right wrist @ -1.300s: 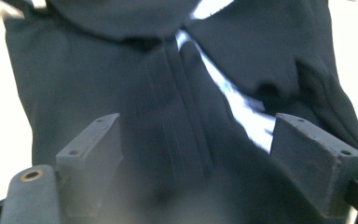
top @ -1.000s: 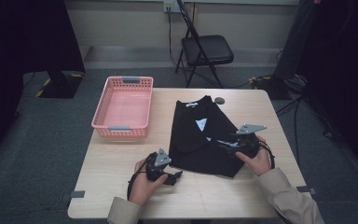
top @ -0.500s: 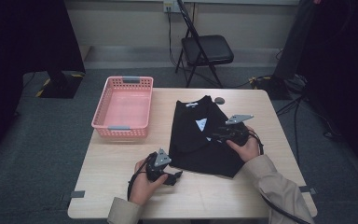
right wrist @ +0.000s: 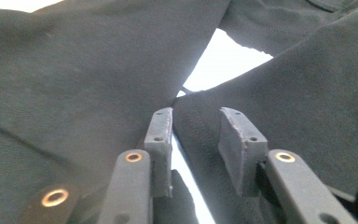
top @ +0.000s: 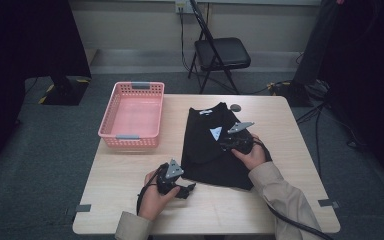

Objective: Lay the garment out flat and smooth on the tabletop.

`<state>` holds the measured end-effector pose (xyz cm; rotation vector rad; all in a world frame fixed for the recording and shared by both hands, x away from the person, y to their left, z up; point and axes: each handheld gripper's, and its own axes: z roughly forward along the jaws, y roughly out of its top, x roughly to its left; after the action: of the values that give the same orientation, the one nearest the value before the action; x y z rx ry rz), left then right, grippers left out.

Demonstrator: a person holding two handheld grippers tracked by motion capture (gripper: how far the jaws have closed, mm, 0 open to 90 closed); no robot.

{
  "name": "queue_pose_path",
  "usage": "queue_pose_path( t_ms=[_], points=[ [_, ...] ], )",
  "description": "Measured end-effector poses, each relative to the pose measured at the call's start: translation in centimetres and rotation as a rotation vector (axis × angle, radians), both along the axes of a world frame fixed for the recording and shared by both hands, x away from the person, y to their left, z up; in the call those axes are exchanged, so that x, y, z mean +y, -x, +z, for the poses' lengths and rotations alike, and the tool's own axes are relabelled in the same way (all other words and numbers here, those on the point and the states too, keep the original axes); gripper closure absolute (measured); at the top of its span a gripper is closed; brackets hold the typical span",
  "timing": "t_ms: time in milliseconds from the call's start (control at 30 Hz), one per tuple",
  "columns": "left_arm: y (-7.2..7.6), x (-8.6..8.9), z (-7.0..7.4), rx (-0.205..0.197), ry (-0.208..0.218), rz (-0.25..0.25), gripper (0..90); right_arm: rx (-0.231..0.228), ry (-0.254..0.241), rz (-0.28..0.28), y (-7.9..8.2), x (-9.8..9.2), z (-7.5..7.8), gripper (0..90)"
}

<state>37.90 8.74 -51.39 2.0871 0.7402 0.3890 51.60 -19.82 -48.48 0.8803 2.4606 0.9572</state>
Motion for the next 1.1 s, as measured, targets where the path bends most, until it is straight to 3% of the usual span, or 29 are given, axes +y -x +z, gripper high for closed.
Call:
queue_pose_path(
  t_ms=[133, 167, 200, 267, 500, 533, 567, 600, 800, 933, 1100],
  points=[
    [0.0, 0.0, 0.0, 0.000, 0.000, 0.000, 15.1, 0.012, -0.012, -0.005, -0.1, 0.1, -0.4, 68.5],
    [0.0, 0.0, 0.0, 0.000, 0.000, 0.000, 15.1, 0.012, -0.023, -0.010, 0.0, 0.1, -0.4, 74.2],
    [0.0, 0.0, 0.0, 0.000, 0.000, 0.000, 15.1, 0.012, -0.023, -0.010, 0.0, 0.1, -0.4, 74.2],
    [0.0, 0.0, 0.0, 0.000, 0.000, 0.000, 15.1, 0.002, 0.007, -0.006, 0.1, 0.0, -0.3, 82.7],
    [0.0, 0.0, 0.0, 0.000, 0.000, 0.000, 15.1, 0.022, 0.002, -0.017, 0.0, -0.6, 0.2, 85.4],
    [0.0, 0.0, 0.0, 0.000, 0.000, 0.000, 15.1, 0.011, -0.028, -0.034, 0.0, -1.1, 0.5, 85.5],
    [0.0, 0.0, 0.0, 0.000, 0.000, 0.000, 15.1, 0.011, -0.028, -0.034, 0.0, -1.1, 0.5, 85.5],
    [0.0, 0.0, 0.0, -0.001, -0.001, 0.001, 15.1, 0.009, -0.069, -0.046, 0.0, -1.8, 1.0, 85.5],
    [0.0, 0.0, 0.0, -0.001, 0.000, 0.000, 15.1, 0.007, -0.128, -0.061, 0.0, -3.9, 2.3, 85.6],
    [0.0, 0.0, 0.0, -0.001, 0.000, 0.000, 15.1, -0.001, -0.188, -0.095, 0.2, -6.3, 3.2, 85.6],
    [0.0, 0.0, 0.0, -0.001, -0.001, 0.000, 15.1, -0.008, -0.229, -0.135, 0.3, -8.4, 3.5, 85.6]
  ],
)
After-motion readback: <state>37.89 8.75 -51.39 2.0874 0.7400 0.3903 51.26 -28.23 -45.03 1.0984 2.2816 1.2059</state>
